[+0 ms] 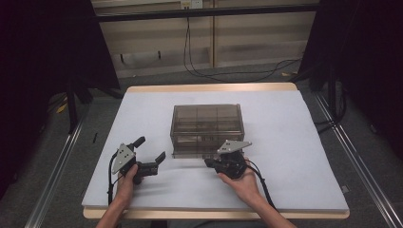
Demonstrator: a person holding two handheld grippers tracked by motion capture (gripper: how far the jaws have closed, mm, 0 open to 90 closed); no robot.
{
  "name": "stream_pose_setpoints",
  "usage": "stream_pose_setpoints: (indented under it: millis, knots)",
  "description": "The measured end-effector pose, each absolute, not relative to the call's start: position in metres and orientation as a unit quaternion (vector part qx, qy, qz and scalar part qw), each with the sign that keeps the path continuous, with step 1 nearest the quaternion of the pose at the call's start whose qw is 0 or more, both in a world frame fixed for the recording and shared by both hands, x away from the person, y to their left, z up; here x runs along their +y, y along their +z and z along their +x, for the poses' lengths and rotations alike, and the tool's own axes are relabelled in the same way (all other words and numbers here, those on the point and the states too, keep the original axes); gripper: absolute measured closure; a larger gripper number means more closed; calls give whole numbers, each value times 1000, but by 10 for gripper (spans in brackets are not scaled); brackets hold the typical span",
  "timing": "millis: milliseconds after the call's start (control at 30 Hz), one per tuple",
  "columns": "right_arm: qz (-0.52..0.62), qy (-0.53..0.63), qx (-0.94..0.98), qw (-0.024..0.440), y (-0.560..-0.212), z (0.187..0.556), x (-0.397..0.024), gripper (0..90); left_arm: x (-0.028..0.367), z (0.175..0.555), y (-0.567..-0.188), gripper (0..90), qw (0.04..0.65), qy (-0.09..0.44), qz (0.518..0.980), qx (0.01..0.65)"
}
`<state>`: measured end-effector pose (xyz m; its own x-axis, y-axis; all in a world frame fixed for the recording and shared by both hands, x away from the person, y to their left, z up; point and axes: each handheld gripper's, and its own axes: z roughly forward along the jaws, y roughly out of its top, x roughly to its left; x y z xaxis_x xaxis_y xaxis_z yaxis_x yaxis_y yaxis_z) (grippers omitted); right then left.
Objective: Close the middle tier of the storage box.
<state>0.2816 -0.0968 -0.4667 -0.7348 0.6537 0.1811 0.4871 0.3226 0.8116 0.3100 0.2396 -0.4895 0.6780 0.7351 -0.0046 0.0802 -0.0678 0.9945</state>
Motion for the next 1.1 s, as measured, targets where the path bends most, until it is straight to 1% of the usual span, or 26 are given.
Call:
stream_pose_setpoints:
  millis: [1100]
  knots:
    - [351, 460, 809, 100, -466, 286, -98, 900, 240, 310, -489, 9, 608, 271, 685, 295]
